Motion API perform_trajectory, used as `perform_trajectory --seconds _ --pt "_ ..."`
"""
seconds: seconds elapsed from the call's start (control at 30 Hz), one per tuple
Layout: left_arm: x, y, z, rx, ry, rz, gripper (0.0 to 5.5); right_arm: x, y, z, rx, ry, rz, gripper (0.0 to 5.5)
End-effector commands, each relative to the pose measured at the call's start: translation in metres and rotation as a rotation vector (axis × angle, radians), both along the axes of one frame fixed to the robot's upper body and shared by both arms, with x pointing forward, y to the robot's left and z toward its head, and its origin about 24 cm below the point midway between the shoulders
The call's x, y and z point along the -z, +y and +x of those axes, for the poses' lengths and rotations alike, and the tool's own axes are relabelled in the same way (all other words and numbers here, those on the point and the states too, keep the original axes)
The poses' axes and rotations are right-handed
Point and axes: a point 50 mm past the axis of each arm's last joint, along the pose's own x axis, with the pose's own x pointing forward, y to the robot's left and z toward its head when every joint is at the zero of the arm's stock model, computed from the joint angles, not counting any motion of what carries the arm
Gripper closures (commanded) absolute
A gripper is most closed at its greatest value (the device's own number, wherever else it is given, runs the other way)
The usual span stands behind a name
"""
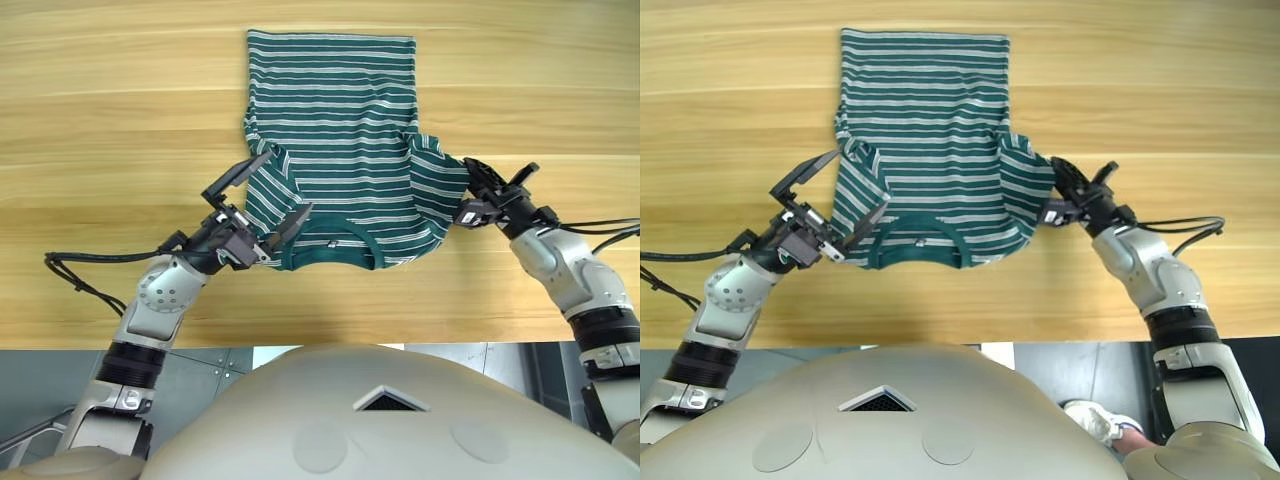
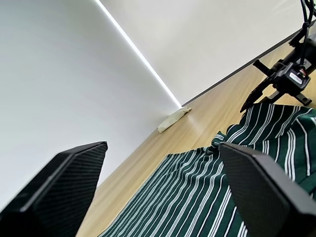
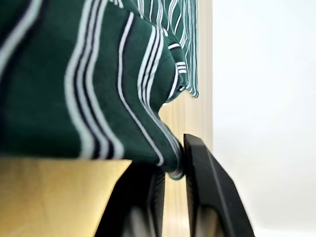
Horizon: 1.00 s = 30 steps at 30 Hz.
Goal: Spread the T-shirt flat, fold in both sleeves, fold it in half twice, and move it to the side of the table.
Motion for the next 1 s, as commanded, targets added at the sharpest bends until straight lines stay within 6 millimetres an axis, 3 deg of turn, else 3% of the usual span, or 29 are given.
perform_trajectory --seconds 0.03,0.23,0.33,0.63,1.0 --pt "0.001 0.0 -0.002 0.012 0.002 0.014 1.27 0.025 -0.005 -0.016 0.009 0.123 -0.061 5.43" --pt "0.001 -0.001 -0.004 0.018 0.004 0.008 1.27 0.02 0.007 -0.019 -0.048 0.093 0.006 5.49" --pt "0.001 -0.001 -0.003 0.016 0.004 0.004 1.27 0.01 0.022 -0.02 -0.099 0.056 0.106 5.49" --pt "0.001 0.001 0.003 0.002 -0.003 -0.008 1.27 -0.033 0.044 -0.003 -0.104 -0.099 0.358 5.49" --pt "0.008 -0.004 0.01 0.01 0.006 -0.022 1.27 -0.03 0.071 0.001 -0.208 -0.049 0.388 5.49"
